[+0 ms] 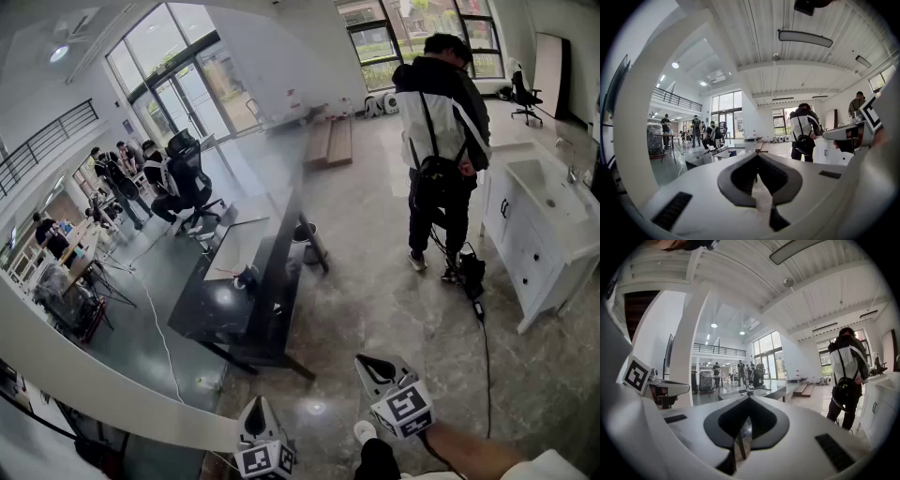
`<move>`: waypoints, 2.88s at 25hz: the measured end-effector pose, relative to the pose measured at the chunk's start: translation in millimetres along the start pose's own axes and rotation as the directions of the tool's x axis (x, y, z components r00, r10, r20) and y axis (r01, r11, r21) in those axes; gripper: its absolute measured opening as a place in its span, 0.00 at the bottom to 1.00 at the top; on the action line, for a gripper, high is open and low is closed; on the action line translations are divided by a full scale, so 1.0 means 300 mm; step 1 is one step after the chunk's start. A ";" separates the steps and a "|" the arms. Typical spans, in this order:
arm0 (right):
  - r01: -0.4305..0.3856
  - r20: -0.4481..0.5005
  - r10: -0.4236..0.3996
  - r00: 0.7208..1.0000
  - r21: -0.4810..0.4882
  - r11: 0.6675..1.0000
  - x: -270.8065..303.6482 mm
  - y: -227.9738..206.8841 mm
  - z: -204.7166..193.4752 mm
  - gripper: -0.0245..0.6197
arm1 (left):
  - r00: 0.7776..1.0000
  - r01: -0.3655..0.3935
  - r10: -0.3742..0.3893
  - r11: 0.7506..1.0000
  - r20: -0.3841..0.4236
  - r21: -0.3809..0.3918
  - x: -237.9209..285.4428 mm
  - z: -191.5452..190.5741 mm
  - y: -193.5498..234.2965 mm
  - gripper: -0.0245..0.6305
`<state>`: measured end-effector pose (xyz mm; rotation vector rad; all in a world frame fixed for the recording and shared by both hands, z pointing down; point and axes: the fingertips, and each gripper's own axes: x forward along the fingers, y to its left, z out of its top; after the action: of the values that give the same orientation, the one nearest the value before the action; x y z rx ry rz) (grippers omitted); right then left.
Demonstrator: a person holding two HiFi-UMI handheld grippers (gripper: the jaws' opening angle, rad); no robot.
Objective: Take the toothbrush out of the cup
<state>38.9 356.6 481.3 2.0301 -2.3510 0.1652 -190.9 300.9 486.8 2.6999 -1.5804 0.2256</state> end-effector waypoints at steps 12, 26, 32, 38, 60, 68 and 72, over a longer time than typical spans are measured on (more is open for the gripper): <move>-0.032 -0.038 0.032 0.999 -0.005 0.999 0.789 -0.145 0.024 0.02 | 0.999 0.028 -0.029 0.999 -0.027 -0.033 0.733 -0.007 0.293 0.06; -0.198 -0.062 0.195 0.979 -0.039 0.979 1.406 -0.107 0.101 0.03 | 0.991 -0.131 0.128 0.988 -0.042 -0.077 1.099 0.016 0.657 0.06; -0.306 -0.073 0.304 0.950 -0.018 0.952 1.689 -0.137 0.100 0.03 | 0.968 -0.237 0.229 0.968 -0.102 -0.079 1.249 0.009 0.744 0.06; -0.492 -0.111 0.489 0.865 0.005 0.871 2.054 -0.151 0.093 0.03 | 0.901 -0.427 0.412 0.898 -0.139 -0.108 1.432 -0.024 0.872 0.06; -0.696 -0.201 0.691 0.695 0.056 0.716 2.497 -0.093 0.014 0.03 | 0.871 -0.490 0.399 0.753 -0.288 -0.440 1.777 -0.192 0.889 0.13; -0.677 -0.217 0.668 0.712 0.040 0.735 2.536 -0.137 0.011 0.03 | 0.913 -0.405 0.278 0.718 -0.299 -0.566 1.893 -0.254 0.847 0.21; -0.652 -0.221 0.641 0.735 0.027 0.757 2.553 -0.176 0.020 0.03 | 0.919 -0.391 0.257 0.696 -0.300 -0.602 1.926 -0.271 0.856 0.21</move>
<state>-22.1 -405.8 549.6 1.0046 -2.7569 0.3149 -145.1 -320.2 622.6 1.8019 -1.6639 -0.0671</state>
